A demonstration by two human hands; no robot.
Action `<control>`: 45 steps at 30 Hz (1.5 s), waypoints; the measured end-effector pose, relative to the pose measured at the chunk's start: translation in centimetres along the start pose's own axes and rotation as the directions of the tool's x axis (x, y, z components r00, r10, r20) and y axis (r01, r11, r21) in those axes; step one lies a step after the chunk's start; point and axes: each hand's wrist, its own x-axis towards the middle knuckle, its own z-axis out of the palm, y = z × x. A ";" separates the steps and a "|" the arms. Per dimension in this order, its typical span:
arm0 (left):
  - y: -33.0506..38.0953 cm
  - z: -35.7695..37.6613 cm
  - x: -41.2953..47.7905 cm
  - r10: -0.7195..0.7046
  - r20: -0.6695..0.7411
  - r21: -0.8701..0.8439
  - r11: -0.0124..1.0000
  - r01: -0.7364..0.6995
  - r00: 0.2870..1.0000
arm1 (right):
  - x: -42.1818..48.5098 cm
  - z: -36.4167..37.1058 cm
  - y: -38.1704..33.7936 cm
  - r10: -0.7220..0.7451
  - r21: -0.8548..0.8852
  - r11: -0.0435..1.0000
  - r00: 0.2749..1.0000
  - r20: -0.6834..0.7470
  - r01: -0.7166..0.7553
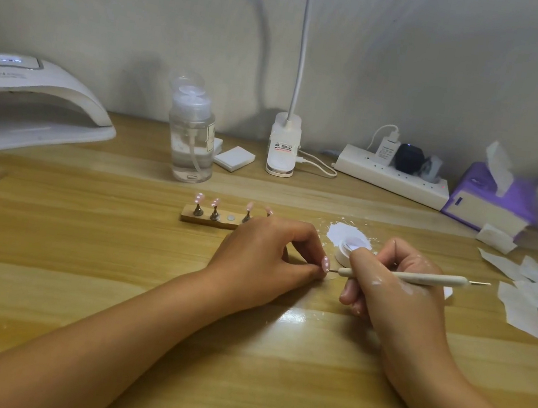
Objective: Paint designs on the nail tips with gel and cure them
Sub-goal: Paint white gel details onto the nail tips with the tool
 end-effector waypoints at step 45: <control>-0.3 0.1 0.1 0.000 0.000 0.003 1.000 0.000 1.000 | 0.1 0.0 0.0 0.004 0.008 1.000 1.000 -0.030 -0.003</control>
